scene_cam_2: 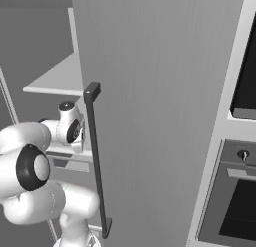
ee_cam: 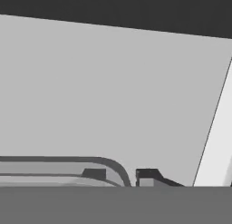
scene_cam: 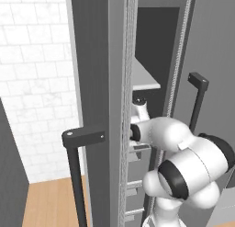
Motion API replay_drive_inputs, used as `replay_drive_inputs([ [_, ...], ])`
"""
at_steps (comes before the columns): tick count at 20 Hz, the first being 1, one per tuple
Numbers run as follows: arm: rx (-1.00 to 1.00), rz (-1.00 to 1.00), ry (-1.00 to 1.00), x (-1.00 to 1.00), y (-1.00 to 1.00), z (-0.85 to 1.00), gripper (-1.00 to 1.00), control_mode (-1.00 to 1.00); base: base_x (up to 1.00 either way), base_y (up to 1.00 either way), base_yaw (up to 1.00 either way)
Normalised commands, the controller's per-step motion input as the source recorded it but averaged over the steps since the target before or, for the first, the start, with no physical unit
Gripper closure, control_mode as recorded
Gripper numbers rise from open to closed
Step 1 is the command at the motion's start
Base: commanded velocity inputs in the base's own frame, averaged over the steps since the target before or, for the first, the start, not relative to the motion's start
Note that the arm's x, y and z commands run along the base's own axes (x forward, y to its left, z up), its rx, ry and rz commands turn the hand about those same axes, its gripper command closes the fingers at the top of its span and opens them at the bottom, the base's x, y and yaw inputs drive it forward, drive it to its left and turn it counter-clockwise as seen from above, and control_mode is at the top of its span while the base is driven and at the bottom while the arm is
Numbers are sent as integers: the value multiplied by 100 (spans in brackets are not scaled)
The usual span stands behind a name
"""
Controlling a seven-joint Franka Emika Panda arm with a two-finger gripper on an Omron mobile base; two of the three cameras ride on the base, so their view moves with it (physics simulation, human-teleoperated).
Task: Take the meat container that has the shrimp and place it on the second highest rack of the freezer. Then take the vegetable container that has the garlic and sweet potato and place it on the highest rack of the freezer.
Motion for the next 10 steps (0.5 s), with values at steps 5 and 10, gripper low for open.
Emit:
replay_drive_inputs([
  [5,0,-8,-3,7,0,-1,-100,-100,0,0,0],
  [10,3,-3,-18,-50,-9,45,-100,-100,0,0,0],
])
